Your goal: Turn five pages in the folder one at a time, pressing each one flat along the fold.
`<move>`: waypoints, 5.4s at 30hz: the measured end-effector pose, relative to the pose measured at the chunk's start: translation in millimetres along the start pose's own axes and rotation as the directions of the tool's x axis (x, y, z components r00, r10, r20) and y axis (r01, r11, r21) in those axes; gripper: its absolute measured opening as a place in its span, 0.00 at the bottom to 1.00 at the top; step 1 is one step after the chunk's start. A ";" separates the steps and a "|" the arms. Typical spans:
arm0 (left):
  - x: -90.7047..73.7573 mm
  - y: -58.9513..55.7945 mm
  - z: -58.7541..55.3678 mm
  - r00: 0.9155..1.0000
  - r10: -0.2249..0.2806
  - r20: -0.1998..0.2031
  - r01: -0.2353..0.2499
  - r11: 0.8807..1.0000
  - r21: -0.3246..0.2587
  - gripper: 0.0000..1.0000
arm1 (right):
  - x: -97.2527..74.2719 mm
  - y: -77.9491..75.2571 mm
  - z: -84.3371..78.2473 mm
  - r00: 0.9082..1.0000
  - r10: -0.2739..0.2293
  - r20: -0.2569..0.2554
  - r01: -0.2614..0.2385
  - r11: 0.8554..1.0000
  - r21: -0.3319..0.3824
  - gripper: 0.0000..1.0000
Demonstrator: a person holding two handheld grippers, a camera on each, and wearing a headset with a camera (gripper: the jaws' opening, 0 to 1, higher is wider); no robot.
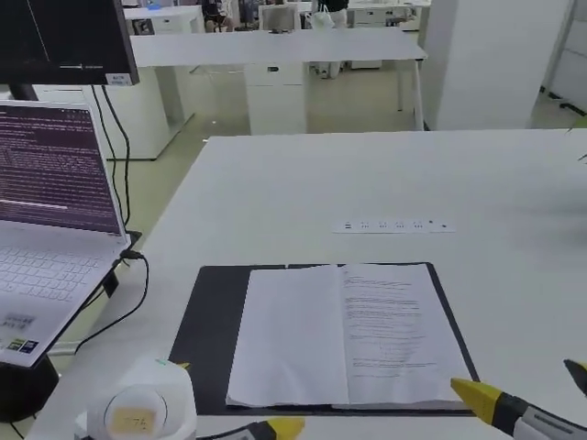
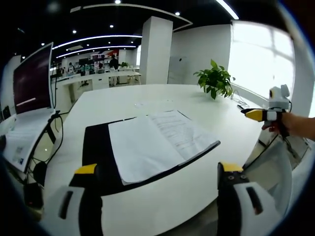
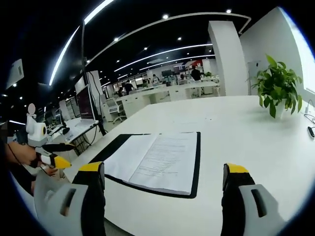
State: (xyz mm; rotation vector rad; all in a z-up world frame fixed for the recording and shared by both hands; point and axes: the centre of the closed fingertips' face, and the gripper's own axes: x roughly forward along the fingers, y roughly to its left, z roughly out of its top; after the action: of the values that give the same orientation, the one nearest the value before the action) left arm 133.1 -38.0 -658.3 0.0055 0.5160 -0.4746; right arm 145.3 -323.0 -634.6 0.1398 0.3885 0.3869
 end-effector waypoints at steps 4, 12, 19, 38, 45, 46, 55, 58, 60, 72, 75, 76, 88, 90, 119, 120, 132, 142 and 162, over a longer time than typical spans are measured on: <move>11.3 -5.8 -1.5 1.000 -0.014 -0.019 0.014 1.000 0.016 0.99 | -2.5 0.5 -9.5 1.000 0.012 -0.022 -0.012 1.000 0.011 1.00; 49.2 -25.8 -0.6 0.996 -0.069 -0.060 0.072 0.995 0.063 0.96 | -7.9 -4.8 -24.2 0.999 0.004 -0.053 -0.002 1.000 0.030 0.99; 89.0 -53.5 1.0 0.988 -0.127 -0.089 0.136 0.986 0.095 0.90 | -11.4 -10.4 -27.3 0.999 -0.010 -0.052 0.012 0.999 0.044 0.99; 171.1 -118.2 -1.6 0.960 -0.244 -0.137 0.267 0.945 0.189 0.74 | -11.5 -13.0 -26.6 0.998 -0.049 -0.036 0.052 0.996 0.070 0.96; 200.0 -141.6 -5.6 0.951 -0.274 -0.144 0.301 0.926 0.229 0.68 | -12.9 -8.3 -28.5 0.998 -0.058 -0.032 0.060 0.995 0.080 0.94; 201.6 -142.4 -5.5 0.951 -0.274 -0.143 0.301 0.925 0.230 0.66 | -13.1 -8.2 -29.0 0.998 -0.059 -0.033 0.062 0.995 0.080 0.94; 231.9 -143.6 -17.0 0.959 -0.235 -0.158 0.264 0.943 0.202 0.59 | -17.8 -12.1 -31.4 0.995 -0.094 -0.030 0.097 0.989 0.109 0.93; 236.7 -141.0 -23.0 0.963 -0.213 -0.168 0.246 0.946 0.210 0.54 | -18.1 -13.8 -31.3 0.994 -0.101 -0.030 0.104 0.989 0.109 0.93; 238.0 -140.0 -28.2 0.964 -0.199 -0.179 0.237 0.946 0.220 0.51 | -17.6 -15.2 -31.5 0.994 -0.104 -0.031 0.106 0.988 0.113 0.92; 238.6 -140.9 -30.3 0.971 -0.206 -0.117 0.228 0.948 0.223 0.38 | -7.6 -14.1 -31.3 0.995 -0.086 -0.050 0.091 0.990 0.110 0.91; 238.0 -140.1 -28.8 0.973 -0.205 -0.103 0.223 0.948 0.228 0.28 | -4.6 -13.1 -30.5 0.996 -0.077 -0.053 0.082 0.990 0.112 0.91; 237.2 -140.6 -29.6 0.973 -0.210 -0.100 0.227 0.947 0.227 0.28 | -3.6 -12.5 -30.3 0.996 -0.072 -0.055 0.078 0.991 0.112 0.91; 238.8 -130.6 -27.2 0.976 -0.188 -0.107 0.209 0.951 0.230 0.04 | 24.4 -5.5 -26.9 0.995 -0.011 -0.096 0.021 0.995 0.102 0.89; 238.1 -133.2 -28.2 0.972 -0.208 -0.110 0.223 0.965 0.138 0.01 | 32.2 -4.4 -26.9 0.995 0.003 -0.103 0.007 0.995 0.101 0.87; 244.9 -122.9 -24.9 0.968 -0.235 -0.086 0.222 0.965 -0.141 0.00 | 94.2 -7.4 -74.5 0.973 0.083 -0.217 -0.024 0.965 0.260 0.67; 244.9 -123.1 -24.9 0.968 -0.235 -0.086 0.222 0.966 -0.134 0.00 | 95.1 -7.4 -75.0 0.973 0.082 -0.217 -0.023 0.965 0.261 0.67; 244.8 -123.9 -24.3 0.969 -0.231 -0.084 0.220 0.967 -0.126 0.00 | 106.8 -19.1 -87.2 0.967 0.075 -0.245 -0.001 0.957 0.291 0.65; 245.1 -124.3 -24.0 0.969 -0.233 -0.081 0.223 0.968 -0.113 0.00 | 105.7 -26.5 -89.2 0.967 0.067 -0.245 0.018 0.944 0.330 0.56; 245.1 -124.3 -23.7 0.968 -0.236 -0.083 0.227 0.968 -0.103 0.00 | 101.3 -34.2 -96.5 0.956 0.028 -0.293 0.048 0.967 0.250 0.28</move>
State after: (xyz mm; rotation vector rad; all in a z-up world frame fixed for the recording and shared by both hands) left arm 254.7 -252.6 -781.7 -0.1234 0.6348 -0.6810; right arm 205.3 -308.9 -764.8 0.3335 0.7345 0.3468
